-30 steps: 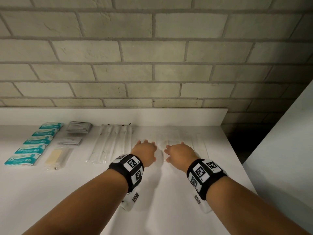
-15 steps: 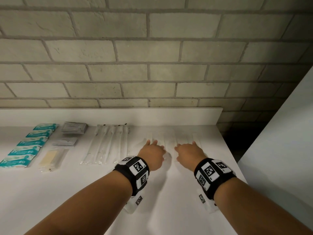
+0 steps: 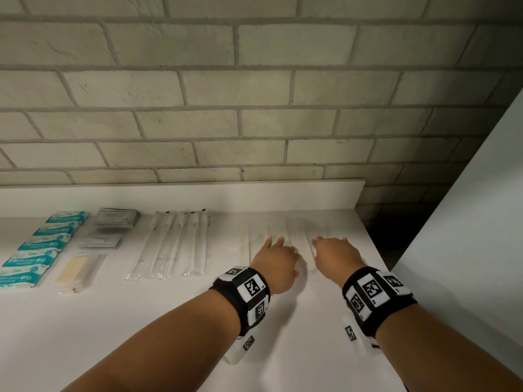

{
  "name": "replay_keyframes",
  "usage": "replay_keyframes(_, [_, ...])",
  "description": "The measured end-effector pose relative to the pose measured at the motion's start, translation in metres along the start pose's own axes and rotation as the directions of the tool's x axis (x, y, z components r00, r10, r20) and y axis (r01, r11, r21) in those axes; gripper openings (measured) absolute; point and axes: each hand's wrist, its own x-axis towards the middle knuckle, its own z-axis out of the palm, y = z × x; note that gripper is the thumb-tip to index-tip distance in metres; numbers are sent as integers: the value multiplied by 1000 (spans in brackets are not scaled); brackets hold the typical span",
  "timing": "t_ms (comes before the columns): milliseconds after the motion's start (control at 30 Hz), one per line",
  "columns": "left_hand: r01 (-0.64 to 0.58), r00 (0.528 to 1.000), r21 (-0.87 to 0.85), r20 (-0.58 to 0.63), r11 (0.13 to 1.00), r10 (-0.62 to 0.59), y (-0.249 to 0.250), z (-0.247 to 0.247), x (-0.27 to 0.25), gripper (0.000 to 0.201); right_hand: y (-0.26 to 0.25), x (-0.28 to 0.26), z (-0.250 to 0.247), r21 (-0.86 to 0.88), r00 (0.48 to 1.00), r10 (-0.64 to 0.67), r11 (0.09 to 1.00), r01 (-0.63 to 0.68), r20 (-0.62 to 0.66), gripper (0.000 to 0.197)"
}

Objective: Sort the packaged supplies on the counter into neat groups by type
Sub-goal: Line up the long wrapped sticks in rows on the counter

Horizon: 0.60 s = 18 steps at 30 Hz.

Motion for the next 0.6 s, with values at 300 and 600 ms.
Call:
replay_keyframes(300, [-64, 997, -2, 45, 998, 64, 28, 1, 10, 56, 14, -13, -1, 4, 998, 54, 999, -54, 22, 39])
replay_keyframes(600, [-79, 995, -47, -58, 996, 77, 26, 3, -2, 58, 23, -20, -1, 140, 999, 35, 989, -38, 24, 62])
